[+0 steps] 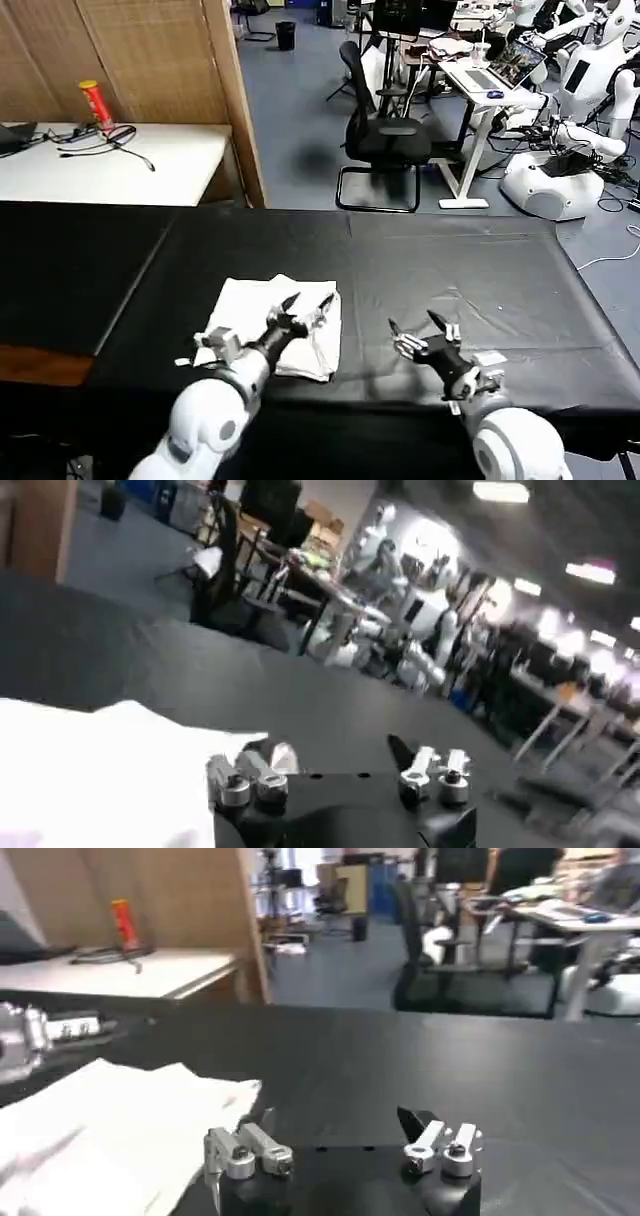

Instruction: Fold and organize the clothes.

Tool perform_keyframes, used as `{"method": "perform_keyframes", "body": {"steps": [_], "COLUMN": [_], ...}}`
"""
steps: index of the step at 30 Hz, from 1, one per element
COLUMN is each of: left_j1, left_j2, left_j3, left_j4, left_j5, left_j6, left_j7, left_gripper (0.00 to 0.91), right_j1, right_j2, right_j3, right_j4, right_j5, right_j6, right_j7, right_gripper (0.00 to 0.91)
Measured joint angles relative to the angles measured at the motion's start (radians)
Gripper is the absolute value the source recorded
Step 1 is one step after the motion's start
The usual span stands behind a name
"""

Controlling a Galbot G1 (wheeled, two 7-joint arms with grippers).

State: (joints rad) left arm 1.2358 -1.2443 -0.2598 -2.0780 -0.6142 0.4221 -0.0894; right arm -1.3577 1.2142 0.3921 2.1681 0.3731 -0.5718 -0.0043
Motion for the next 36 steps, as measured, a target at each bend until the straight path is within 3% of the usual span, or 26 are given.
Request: {"method": "perform_keyframes", "body": {"steps": [10,19,28,36], "left_j1": [0.089,0.14,0.14,0.127], "left_j2": [0.117,0.096,0.068,0.021], "left_j3": [-0.192,-0.262,-0.307,-0.327], "left_j4": [0.04,0.072,0.116,0.186], "left_j5": [0.15,0.195,0.173,0.048], "left_j6": [-0.057,-0.073,-0.075,-0.071], "left_j7": [0.017,0.023,0.064,0.1], "left_gripper": [0.878,0.878,0.878,0.878], "right_j1": [0.211,0.321,0.253,0.161], "right_j2": [0.057,0.083,0.086,0.084], "right_j3": [-0.235,-0.311,-0.206,-0.134], "right_j4": [-0.174,-0.315,-0.232,-0.112], "right_j5": [-0.04,-0.206,-0.274,-0.155], "right_j6": [0.003,-0.027,-0.049,-0.029], "right_j7": [-0.013,0.036,0.101,0.094], "right_gripper": [0.878,0.878,0.878,0.878]}}
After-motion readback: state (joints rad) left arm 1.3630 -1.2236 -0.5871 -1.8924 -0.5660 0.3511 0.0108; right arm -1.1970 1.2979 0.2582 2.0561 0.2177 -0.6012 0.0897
